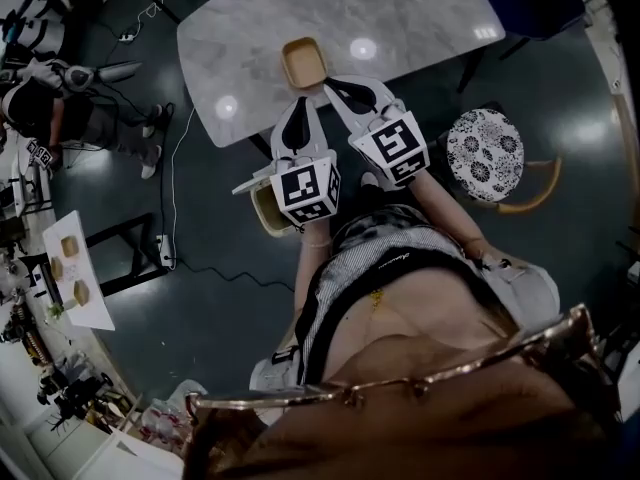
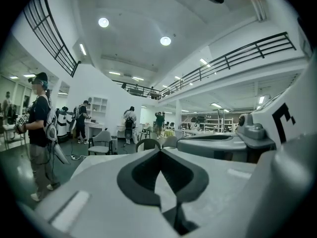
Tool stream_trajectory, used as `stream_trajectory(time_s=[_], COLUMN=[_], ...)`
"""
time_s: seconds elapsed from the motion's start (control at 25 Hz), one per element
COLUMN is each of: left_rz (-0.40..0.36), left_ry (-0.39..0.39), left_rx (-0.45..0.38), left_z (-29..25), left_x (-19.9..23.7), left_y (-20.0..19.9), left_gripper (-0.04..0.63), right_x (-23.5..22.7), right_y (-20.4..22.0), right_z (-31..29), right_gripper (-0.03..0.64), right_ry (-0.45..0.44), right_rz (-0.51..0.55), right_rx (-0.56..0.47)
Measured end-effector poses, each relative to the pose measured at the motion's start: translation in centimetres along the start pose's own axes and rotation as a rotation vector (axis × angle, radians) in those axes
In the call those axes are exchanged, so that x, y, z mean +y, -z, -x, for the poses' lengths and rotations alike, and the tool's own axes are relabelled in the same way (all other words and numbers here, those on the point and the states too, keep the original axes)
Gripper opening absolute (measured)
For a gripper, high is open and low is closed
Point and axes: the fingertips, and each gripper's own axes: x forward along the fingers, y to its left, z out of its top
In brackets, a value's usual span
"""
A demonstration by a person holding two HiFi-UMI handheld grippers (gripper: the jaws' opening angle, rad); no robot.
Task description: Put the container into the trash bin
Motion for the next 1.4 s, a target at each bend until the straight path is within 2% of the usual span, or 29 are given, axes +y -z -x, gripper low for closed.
stream_trajectory(time_s=[0.28,0.64,1.08,1.4], left_rz=[0.01,0.009,0.002,0.018], left_ry=[0.003,0.065,0.112,0.085], left_rx=[0.013,0.011,0.028,0.075], left_z=[-2.1,-6.5,-10.1,-11.7], left_x=[2.8,6.6,12.1,13.6], left_y=[0.1,-0.9,-0.2,0.9], left_gripper=[0.0,0.0,0.0,0.0], right_x=[0.1,-2.8,-3.2,-5.4], right_y=[0.5,0.2,1.3,3.1], right_z=[-3.4,-8.3,-14.4,-16.2], right_gripper=[0.028,0.026,0.028,0.028], right_ry=[-0.008,0.082,0.141,0.153], right_rz=[0.002,0.002,-0.028,-0.048], right_rx=[0.028,0.029,0.055,0.123])
